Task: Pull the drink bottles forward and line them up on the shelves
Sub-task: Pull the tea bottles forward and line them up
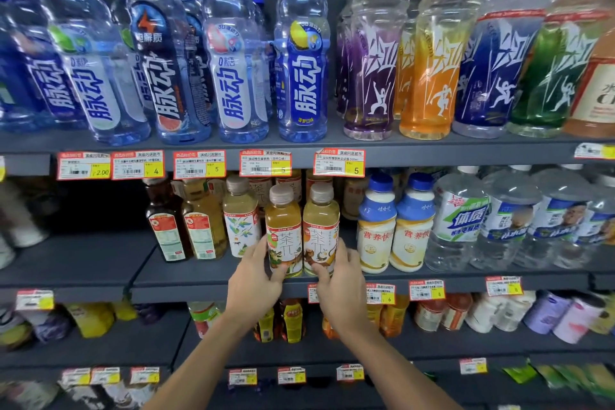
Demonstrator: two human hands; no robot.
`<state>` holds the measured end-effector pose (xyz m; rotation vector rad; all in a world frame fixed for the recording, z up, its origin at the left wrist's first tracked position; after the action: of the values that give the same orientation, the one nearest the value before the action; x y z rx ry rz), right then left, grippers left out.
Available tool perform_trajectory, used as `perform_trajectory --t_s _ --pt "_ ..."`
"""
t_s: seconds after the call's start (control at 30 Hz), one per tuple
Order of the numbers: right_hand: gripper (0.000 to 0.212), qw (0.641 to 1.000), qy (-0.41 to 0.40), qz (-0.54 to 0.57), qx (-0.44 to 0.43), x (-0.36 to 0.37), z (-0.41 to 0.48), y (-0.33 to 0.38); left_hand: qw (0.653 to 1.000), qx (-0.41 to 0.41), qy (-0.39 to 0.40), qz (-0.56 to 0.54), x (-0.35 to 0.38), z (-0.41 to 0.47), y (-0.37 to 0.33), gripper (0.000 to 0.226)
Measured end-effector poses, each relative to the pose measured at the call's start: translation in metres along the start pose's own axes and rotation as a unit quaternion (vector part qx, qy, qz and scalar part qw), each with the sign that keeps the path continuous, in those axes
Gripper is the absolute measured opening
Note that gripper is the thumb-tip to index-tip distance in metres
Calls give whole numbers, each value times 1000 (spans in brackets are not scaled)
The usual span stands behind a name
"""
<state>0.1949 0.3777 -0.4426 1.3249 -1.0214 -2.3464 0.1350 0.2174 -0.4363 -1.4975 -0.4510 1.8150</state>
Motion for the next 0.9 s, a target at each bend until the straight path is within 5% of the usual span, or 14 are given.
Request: perform_trajectory --t_s 0.5,0.9 --pt "76 983 -109 -44 143 25 -23 9 1000 -12 -8 -2 11 4 5 69" --pt "67 984 -121 -50 121 24 -20 2 1000 1 3 -4 13 6 7 63"
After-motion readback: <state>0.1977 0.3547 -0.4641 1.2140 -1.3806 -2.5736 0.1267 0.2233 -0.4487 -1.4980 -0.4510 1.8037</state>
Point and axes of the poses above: each hand's wrist, its own z-axis towards the middle knuckle, its own x-axis out of the palm, y = z × x, the point moved 1 cm from there along z, towards the middle knuckle, and after that the axes turned 2 degrees about -x, right-handed, at the moved point
